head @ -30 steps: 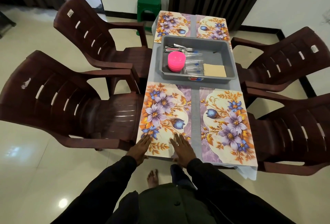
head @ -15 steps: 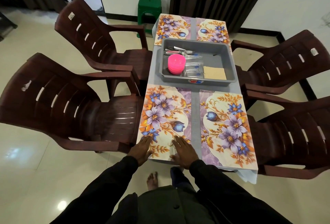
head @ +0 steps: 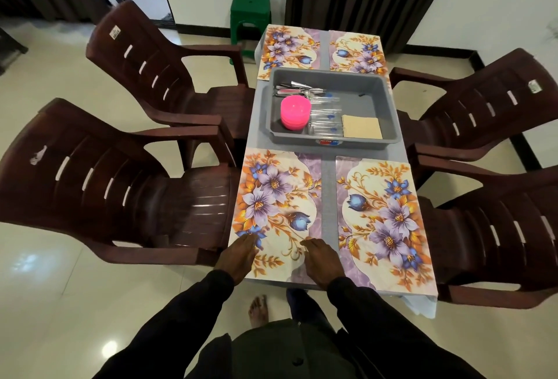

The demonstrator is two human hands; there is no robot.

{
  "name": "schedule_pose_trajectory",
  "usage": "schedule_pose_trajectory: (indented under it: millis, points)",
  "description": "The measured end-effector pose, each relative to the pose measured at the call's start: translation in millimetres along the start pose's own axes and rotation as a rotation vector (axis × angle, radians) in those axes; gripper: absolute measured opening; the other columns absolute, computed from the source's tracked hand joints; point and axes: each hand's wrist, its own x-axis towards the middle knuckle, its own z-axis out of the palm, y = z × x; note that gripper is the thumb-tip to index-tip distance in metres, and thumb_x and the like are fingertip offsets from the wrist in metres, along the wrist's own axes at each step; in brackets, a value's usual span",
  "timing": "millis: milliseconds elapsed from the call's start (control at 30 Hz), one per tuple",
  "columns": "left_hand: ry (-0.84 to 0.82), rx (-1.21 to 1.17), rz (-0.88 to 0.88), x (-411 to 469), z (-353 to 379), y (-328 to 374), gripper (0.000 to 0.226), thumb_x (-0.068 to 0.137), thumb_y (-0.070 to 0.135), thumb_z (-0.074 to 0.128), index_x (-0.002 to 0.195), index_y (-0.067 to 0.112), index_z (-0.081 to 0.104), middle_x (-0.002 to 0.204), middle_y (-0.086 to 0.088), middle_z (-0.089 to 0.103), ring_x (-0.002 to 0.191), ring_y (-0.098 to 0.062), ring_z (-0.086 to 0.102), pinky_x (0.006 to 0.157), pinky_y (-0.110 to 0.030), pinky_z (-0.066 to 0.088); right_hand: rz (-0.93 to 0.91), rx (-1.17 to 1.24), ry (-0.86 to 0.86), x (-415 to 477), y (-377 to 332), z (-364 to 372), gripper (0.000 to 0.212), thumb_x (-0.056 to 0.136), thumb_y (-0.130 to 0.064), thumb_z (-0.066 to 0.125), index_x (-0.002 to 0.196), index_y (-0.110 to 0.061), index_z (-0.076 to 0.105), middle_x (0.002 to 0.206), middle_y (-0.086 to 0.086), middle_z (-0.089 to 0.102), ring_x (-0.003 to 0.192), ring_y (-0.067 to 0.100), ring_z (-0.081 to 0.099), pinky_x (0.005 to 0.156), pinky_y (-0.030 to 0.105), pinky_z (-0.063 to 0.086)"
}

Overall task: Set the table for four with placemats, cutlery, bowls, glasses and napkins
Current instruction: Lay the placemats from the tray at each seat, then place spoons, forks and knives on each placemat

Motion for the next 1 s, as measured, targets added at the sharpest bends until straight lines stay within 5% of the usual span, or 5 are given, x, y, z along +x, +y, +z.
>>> schedule_pose_trajectory:
  millis: [233, 733, 1000]
  points:
    - [0.011, -0.09, -0.084, 34.5, -6.2, 14.2, 0.022, 0.104, 0.03, 0.053, 0.122, 0.022, 0.062, 0.116, 0.003, 0.07, 0.102, -0.019, 0.066, 0.087, -0.033, 0.053, 0.009, 0.112, 0.039, 9.4, 9.8, -33.0, 0.035, 0.099, -0.034, 0.061, 0.128, -0.014, 0.065, 0.132, 0.007, 0.066, 0.123, 0.025, 0.06, 0.106, 0.035, 0.047]
    - [0.031, -0.16, -0.126, 139.3, -42.5, 67.0, 0.021, 0.104, 0.028, 0.055, 0.121, 0.023, 0.067, 0.112, 0.007, 0.073, 0.098, -0.012, 0.067, 0.084, -0.026, 0.054, 0.115, 0.312, 0.139, 100.0, 60.1, -80.3, 0.03, 0.106, -0.026, 0.048, 0.13, -0.02, 0.065, 0.133, 0.0, 0.066, 0.12, 0.019, 0.062, 0.106, 0.025, 0.042]
    - [0.156, -0.443, -0.203, 171.1, -54.1, 67.4, 0.016, 0.1, 0.009, 0.061, 0.105, 0.019, 0.073, 0.097, 0.007, 0.076, 0.088, -0.011, 0.071, 0.082, -0.035, 0.059, 0.049, 0.343, 0.119, 126.9, 66.2, -83.3, 0.031, 0.106, -0.025, 0.048, 0.131, -0.019, 0.066, 0.134, 0.0, 0.066, 0.121, 0.018, 0.061, 0.106, 0.022, 0.041]
